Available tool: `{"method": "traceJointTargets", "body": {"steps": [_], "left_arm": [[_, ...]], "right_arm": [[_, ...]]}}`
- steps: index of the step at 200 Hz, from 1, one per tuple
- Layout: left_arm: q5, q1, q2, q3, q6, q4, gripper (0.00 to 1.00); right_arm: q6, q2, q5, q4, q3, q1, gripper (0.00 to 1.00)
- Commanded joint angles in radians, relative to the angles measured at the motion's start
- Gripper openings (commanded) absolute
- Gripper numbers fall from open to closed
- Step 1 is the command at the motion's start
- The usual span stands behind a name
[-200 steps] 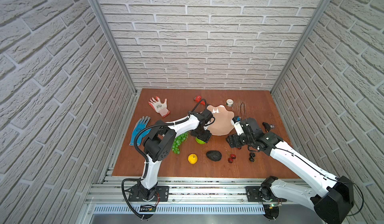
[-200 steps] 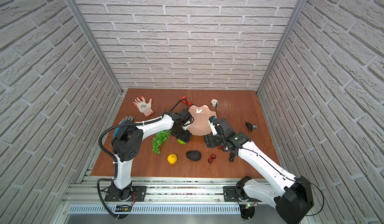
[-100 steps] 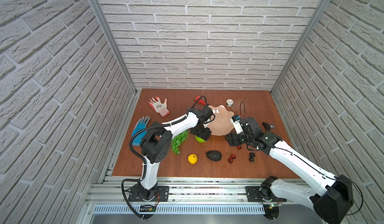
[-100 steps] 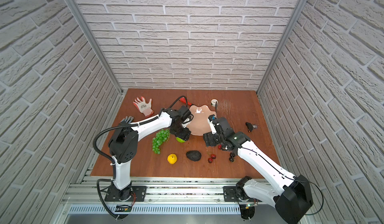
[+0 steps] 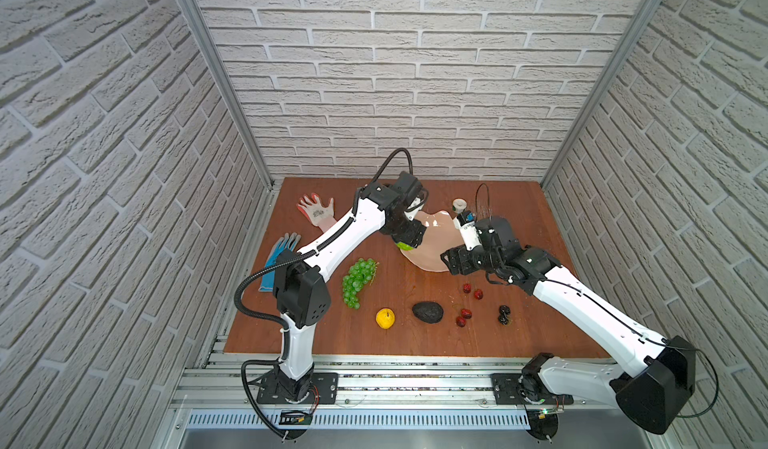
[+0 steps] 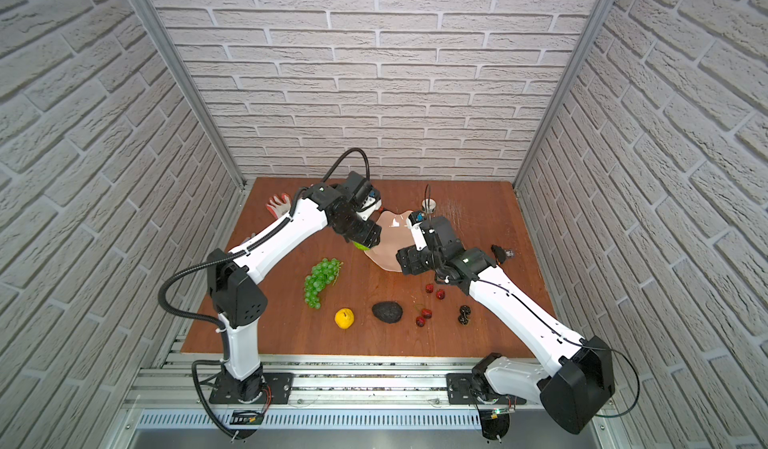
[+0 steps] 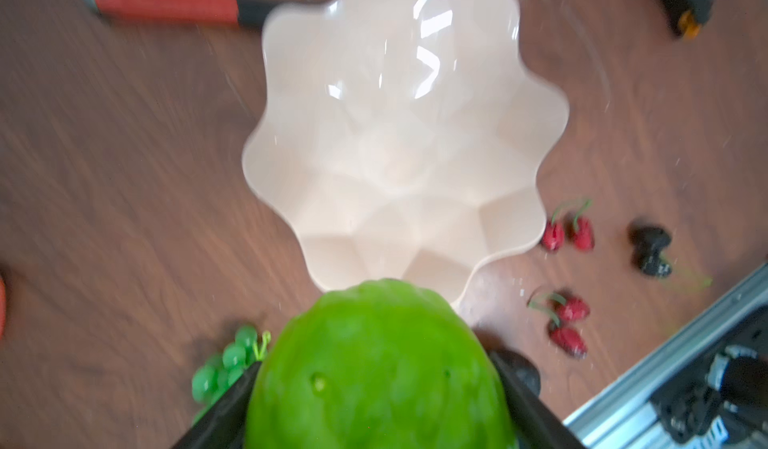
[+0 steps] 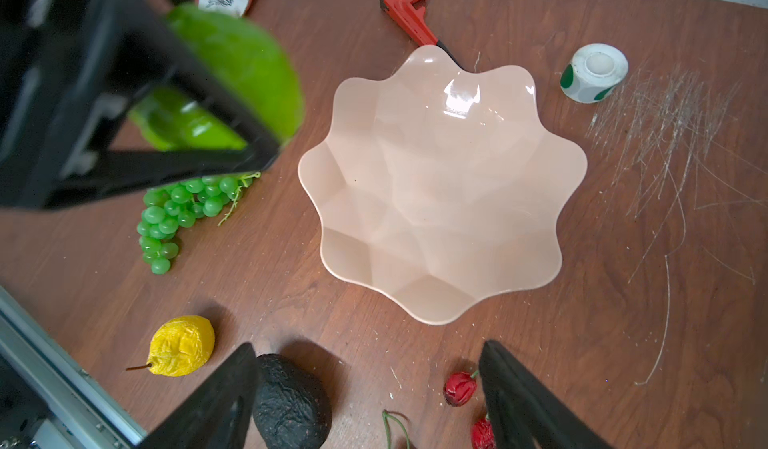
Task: Place and organize the fake fruits in the fruit bowl
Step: 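Grasp the green bumpy fruit with the left gripper and lift it, then carry the green fruit over the bowl and lower it inside with the left gripper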
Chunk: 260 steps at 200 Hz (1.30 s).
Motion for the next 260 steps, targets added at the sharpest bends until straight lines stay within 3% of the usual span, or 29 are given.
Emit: {"method": "traceJointTargets", "body": {"steps": [1,57,260], "left_arm": [[-0.012,0.005,0.135,0.134,0.015,-0.04,0.6],[0.002,0.003,0.354,0.407,0.004,-0.041,0.6],[-0.12,-0.027,0.546,0.408,0.016,0.141,0.61]], "right_arm": [[-0.016,-0.001,-0.058,-0.052,0.026,-0.036,0.86],[-0.016,-0.095,-0.079,-0.103,-0.007,-0.099,0.86],[-0.03,-0.059,-0.072,-0.062,-0.119,-0.108,0.82]]}}
